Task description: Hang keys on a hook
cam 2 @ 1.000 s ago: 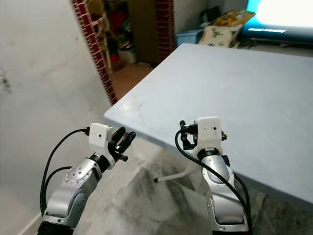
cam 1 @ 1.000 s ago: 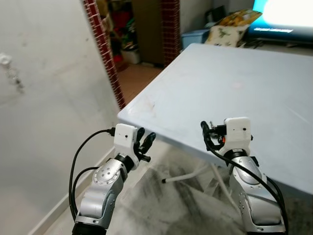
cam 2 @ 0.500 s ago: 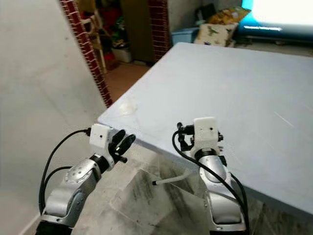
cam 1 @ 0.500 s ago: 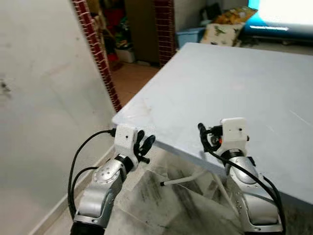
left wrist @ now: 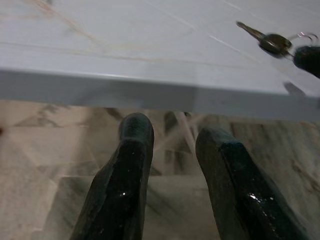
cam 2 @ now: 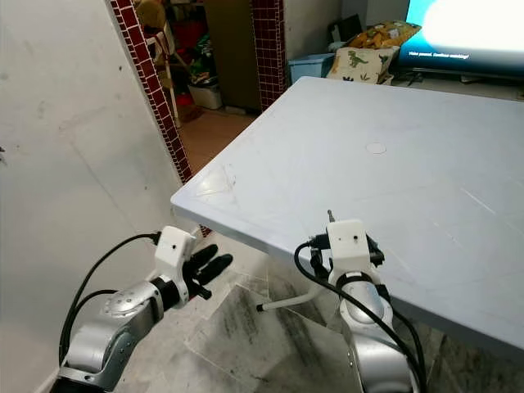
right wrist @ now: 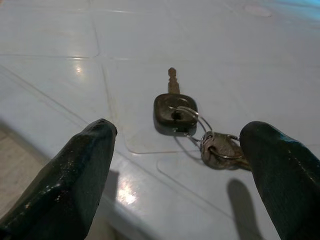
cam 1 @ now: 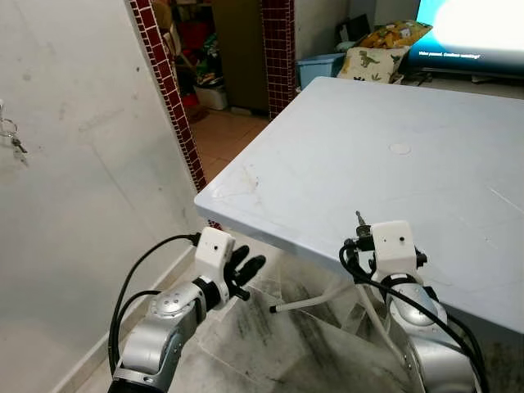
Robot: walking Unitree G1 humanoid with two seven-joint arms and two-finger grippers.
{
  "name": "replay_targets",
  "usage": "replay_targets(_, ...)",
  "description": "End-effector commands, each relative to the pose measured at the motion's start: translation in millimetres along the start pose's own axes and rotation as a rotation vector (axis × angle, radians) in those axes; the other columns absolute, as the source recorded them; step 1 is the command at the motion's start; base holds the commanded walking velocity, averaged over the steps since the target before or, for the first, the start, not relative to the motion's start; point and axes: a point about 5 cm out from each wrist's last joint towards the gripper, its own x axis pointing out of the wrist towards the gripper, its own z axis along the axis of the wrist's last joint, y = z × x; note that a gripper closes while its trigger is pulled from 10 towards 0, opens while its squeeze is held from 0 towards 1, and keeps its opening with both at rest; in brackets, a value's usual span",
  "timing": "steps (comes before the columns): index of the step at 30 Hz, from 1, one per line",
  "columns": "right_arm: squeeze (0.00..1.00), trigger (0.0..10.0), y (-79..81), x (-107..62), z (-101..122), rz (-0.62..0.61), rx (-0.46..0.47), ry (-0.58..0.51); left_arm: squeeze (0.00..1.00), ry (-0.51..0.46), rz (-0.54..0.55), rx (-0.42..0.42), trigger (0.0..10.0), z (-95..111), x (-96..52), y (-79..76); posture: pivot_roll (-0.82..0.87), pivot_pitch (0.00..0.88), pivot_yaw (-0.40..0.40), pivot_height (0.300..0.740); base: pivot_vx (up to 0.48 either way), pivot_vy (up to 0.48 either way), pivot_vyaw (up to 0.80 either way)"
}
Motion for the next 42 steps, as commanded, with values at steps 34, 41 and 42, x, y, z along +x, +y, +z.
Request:
replay_targets(34,0.0,0.0,-4.3,18.6,-7.5,0.072,-0.075,-0.024,0.0,0.207,-0.283,0.045,10.0,-16.1,-1.1,-13.2,-0.09,0.0,0.123,0.74,0.0,0.0,0.0)
replay_targets(41,0.0,0.0,-4.2,18.7,-9.6,0.076,-0.08,-0.018,0.0,0.205,-0.281,0.048,10.0,-15.6,-0.9,-12.6,-0.09,0.0,0.121,0.74,0.0,0.0,0.0)
replay_targets(42,0.0,0.0,-4.1,18.3,-10.4,0.075,-0.081,-0.015,0.0,0.206,-0.283,0.049,10.0,-15.7,-1.0,-12.7,-0.09,0.0,0.121,0.74,0.0,0.0,0.0)
